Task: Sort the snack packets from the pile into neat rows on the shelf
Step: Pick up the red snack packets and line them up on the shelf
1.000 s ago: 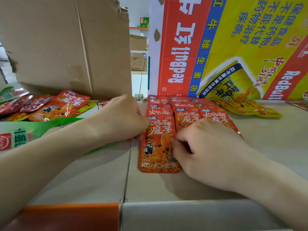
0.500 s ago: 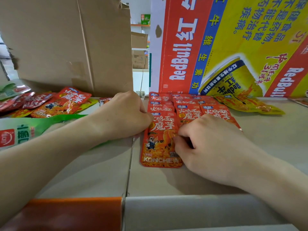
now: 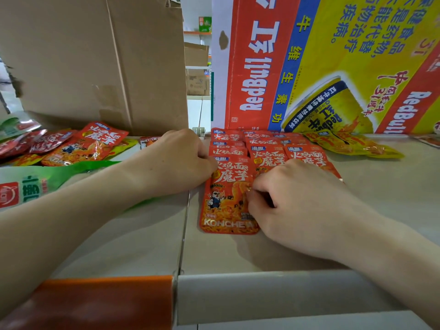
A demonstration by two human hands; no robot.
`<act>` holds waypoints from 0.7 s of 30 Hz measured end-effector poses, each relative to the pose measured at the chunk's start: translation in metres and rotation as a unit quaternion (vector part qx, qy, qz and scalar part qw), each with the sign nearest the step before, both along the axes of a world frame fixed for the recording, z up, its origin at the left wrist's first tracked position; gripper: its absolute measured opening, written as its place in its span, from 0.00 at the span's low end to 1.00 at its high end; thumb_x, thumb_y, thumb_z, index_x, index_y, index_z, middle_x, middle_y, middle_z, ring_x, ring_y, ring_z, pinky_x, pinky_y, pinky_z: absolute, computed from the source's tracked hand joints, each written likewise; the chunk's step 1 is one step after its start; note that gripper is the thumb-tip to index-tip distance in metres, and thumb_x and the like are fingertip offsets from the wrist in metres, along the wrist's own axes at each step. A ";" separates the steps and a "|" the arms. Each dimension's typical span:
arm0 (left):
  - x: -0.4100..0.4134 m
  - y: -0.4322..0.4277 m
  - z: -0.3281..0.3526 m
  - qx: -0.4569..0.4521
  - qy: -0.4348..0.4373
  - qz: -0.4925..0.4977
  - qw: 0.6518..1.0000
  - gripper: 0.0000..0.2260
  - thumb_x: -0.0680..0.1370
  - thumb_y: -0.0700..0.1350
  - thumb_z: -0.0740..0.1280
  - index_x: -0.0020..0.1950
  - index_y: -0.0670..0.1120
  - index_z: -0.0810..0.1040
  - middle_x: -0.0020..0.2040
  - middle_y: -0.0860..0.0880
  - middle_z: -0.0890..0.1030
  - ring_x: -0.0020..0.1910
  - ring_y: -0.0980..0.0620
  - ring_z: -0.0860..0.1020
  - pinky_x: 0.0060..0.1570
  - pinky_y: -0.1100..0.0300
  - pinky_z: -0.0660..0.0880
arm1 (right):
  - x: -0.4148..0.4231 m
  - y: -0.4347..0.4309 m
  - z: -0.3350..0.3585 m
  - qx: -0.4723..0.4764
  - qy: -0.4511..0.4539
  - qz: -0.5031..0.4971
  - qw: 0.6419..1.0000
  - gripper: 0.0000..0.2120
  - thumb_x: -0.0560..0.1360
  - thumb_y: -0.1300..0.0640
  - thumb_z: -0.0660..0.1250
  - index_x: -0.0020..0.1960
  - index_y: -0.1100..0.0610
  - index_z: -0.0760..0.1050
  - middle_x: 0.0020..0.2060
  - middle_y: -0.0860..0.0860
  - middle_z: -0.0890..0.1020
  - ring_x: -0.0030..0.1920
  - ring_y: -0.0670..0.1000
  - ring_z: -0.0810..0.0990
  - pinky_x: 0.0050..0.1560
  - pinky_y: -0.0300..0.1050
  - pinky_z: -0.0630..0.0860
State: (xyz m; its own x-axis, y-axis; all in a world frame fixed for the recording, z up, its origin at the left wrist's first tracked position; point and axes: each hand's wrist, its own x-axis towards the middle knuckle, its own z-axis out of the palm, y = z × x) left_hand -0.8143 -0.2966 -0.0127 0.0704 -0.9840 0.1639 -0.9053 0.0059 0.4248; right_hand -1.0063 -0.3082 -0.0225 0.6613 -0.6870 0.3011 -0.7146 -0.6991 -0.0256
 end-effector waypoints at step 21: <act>0.007 -0.003 -0.004 0.001 0.001 -0.034 0.999 0.15 0.80 0.52 0.66 0.33 0.54 0.76 0.27 0.71 0.76 0.34 0.74 0.75 0.23 0.77 0.66 | -0.001 0.002 0.002 0.013 -0.016 0.016 1.000 0.18 0.77 0.46 0.58 0.32 0.54 0.67 0.31 0.46 0.72 0.34 0.47 0.73 0.32 0.43 0.64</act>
State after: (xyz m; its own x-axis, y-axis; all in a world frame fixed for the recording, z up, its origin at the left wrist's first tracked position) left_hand -0.8075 -0.2994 -0.0171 0.0032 -0.9869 0.1611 -0.9017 0.0669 0.4272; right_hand -1.0071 -0.3063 -0.0206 0.6727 -0.6743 0.3048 -0.6908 -0.7198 -0.0677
